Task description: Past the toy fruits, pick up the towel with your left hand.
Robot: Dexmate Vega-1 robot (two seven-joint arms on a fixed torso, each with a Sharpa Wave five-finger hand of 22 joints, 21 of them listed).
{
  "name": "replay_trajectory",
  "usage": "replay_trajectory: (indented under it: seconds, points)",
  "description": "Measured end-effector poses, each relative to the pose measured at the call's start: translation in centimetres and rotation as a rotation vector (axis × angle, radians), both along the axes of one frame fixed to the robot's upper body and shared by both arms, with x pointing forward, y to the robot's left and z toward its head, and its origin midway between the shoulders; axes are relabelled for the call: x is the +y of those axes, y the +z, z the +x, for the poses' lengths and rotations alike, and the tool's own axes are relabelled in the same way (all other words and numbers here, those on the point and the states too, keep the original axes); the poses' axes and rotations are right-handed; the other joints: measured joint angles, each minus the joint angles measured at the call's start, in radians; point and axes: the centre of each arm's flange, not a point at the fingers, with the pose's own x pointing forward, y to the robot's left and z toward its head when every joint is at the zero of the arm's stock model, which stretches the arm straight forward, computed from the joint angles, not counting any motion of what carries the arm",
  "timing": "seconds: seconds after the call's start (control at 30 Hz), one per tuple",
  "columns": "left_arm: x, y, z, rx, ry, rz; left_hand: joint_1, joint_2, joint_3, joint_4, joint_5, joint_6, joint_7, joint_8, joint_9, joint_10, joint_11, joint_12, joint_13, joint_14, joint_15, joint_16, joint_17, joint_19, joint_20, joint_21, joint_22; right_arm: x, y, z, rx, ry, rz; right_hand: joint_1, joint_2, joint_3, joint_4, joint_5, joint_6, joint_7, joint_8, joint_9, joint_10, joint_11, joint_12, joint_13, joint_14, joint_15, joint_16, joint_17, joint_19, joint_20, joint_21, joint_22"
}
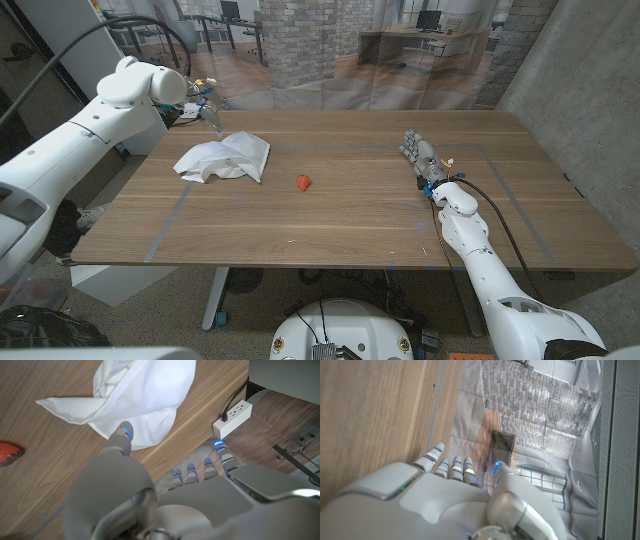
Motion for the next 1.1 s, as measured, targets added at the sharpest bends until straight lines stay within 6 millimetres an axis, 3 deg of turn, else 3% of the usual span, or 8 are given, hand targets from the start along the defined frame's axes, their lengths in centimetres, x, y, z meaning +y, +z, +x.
replay_trajectory:
  seconds: [0.33,1.1]
  points:
    - [-0.3,-0.6,0.7,0.025,0.014,0.022,0.01,0.0,-0.018,0.009,0.0,-0.011,0.011,-0.001,0.0,-0.012,0.013,-0.004,0.0,0.0,0.0,0.0,0.0,0.0,0.0,-0.006,0.0,0.0,0.0,0.0,0.0,-0.004,0.004,-0.005,-0.005,0.0,0.0,0.0,0.008,-0.003,0.0,0.0,0.0,0.0,0.0,0.0,0.004,0.004,0.0,0.0,0.0,0.0,0.008,0.0]
    - [0.2,-2.3,1.9,0.068,0.06,0.038,0.02,0.01,-0.048,0.023,-0.004,-0.025,0.018,-0.004,0.0,-0.016,0.009,-0.004,0.0,0.0,0.0,0.0,0.002,0.0,0.0,-0.01,0.005,0.1,-0.3,-0.1,0.001,-0.009,0.006,-0.005,-0.005,-0.003,0.003,0.0,0.009,-0.002,0.0,0.0,0.01,0.0,0.0,0.0,0.005,0.005,0.0,0.0,0.011,0.0,0.008,0.0]
